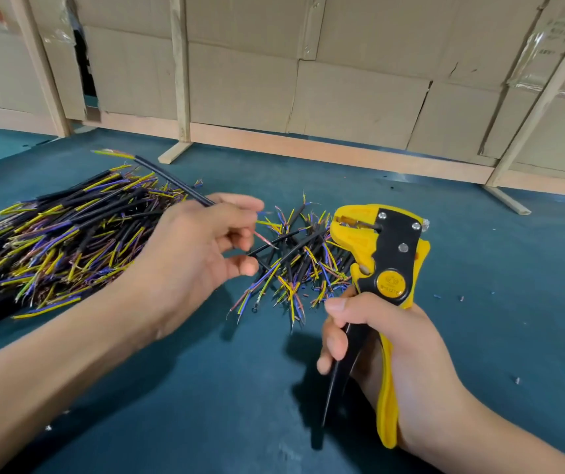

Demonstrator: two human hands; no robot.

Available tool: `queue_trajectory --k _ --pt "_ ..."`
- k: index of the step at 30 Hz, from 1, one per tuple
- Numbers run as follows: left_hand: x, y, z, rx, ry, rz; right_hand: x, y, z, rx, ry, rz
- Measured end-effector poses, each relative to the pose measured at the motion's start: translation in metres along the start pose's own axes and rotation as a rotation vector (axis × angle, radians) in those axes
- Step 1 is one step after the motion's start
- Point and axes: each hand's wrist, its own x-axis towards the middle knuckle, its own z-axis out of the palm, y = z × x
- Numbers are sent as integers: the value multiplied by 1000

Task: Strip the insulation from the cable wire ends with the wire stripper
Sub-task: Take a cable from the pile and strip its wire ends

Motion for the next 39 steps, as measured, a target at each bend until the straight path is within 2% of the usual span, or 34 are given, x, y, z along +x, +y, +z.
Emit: queue_trajectory --k 6,9,14,19,22,24,25,27,28,30,31,33,37,39 --pt "-1 -15 -3 63 -93 31 -2 -1 2 -70 -36 -4" --pt "0 -18 -2 163 -67 48 -1 -1 3 -54 -68 0" --pt "2 -13 1 174 -128 -38 -5 -2 2 -86 -99 -8" --pt "31 -7 12 778 -67 2 -9 -5 1 -128 -119 30" --pt "43 -3 13 1301 -202 45 -11 -9 3 -133 -128 43" --pt "44 -4 4 1529 -252 134 -12 -10 3 -112 -142 49" --pt "41 -4 -3 1602 -212 210 -12 -11 3 -107 -154 49" --pt "36 -2 -23 1783 -25 354 -12 -11 2 -101 -173 40" --pt "35 2 -33 1904 82 340 -11 -12 1 -108 -180 35" --pt "29 13 -50 2094 265 100 -11 -11 -2 -132 -186 39" --pt "27 19 -55 2154 301 -21 -10 -11 -2 -138 -184 40" --pt "26 25 -58 2200 306 -112 -9 -11 -3 -138 -179 44" --pt "26 26 -54 2033 269 -19 -8 -9 -2 -127 -183 57" --pt "22 22 -48 2070 286 13 -9 -8 -2 -131 -186 50"
